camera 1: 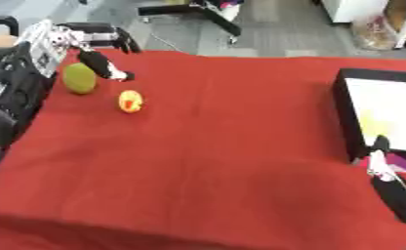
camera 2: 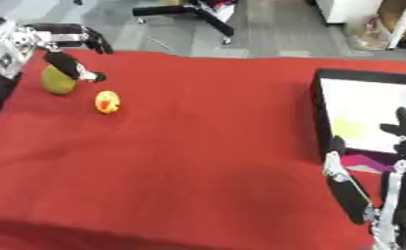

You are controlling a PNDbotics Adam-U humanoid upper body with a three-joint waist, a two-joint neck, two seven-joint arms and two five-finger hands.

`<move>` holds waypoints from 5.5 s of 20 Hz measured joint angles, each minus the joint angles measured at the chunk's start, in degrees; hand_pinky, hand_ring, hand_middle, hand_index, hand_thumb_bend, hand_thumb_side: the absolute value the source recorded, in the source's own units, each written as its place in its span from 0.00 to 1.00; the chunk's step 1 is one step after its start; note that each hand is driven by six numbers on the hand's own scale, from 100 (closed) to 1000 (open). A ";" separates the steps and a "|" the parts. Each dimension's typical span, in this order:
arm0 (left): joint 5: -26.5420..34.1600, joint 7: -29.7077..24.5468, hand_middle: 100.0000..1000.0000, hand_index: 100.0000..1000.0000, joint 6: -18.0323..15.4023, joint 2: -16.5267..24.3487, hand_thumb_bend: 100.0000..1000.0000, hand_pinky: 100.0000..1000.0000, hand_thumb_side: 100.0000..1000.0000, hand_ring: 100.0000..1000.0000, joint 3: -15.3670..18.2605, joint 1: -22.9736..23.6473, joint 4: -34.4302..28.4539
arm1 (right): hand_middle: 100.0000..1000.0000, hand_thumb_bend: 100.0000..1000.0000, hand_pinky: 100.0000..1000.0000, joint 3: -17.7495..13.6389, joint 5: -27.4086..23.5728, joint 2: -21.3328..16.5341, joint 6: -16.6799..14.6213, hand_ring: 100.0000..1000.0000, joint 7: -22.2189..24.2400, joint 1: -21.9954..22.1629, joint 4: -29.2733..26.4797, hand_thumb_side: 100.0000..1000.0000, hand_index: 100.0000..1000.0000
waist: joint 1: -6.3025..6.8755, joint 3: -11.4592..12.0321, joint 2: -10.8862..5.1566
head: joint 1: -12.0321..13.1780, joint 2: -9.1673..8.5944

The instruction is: Pick up the objects with one hand, pass them to the other hand, and then place them into the box on the other side of the table.

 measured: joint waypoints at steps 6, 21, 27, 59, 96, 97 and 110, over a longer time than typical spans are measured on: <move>-5.85 1.56 0.74 0.83 -1.20 -1.38 0.29 0.85 0.32 0.76 0.69 -0.02 1.87 | 0.67 0.17 0.68 0.01 -0.14 0.41 -0.14 0.89 -0.28 0.00 0.31 0.42 0.97 | 0.01 -0.24 0.02 | 0.00 0.00; -21.92 9.42 0.71 0.80 -2.44 -3.48 0.30 0.84 0.32 0.73 4.17 0.03 5.77 | 0.67 0.17 0.68 0.16 -0.17 0.49 -0.24 0.89 -0.67 0.05 0.69 0.43 0.97 | -0.04 -0.48 0.05 | 0.02 0.00; -28.59 12.95 0.70 0.79 -3.30 -4.22 0.31 0.84 0.33 0.73 5.92 0.11 7.33 | 0.67 0.14 0.68 0.16 -0.17 0.58 -0.23 0.89 -0.69 0.06 0.69 0.42 0.97 | -0.08 -0.45 0.08 | 0.02 0.00; -48.85 27.04 0.62 0.75 -6.06 -5.99 0.35 0.81 0.34 0.66 10.52 0.41 12.25 | 0.67 0.13 0.69 0.16 -0.43 0.92 -0.44 0.90 -0.93 0.02 1.38 0.42 0.97 | -0.23 -0.44 0.33 | 0.12 0.00; -48.46 38.36 0.25 0.16 -5.58 -6.50 0.00 0.63 0.17 0.35 11.59 0.69 11.27 | 0.67 0.10 0.69 0.16 -0.65 1.48 -0.32 0.90 -1.08 -0.42 1.40 0.44 0.97 | -0.77 -0.55 1.42 | 0.55 0.00; -47.61 38.08 0.25 0.16 -5.88 -6.50 0.00 0.63 0.17 0.35 11.59 0.69 10.67 | 0.67 0.10 0.69 0.16 -0.65 1.48 -0.32 0.90 -1.07 -0.42 1.40 0.44 0.97 | -0.77 -0.54 1.42 | 0.55 0.00; -30.46 31.72 0.23 0.14 -12.41 -5.34 0.00 0.60 0.16 0.34 11.50 2.11 1.53 | 0.67 0.10 0.69 0.26 -0.65 1.28 -0.06 0.89 -0.41 -0.41 0.37 0.44 0.97 | -0.84 -0.33 1.37 | -0.29 0.00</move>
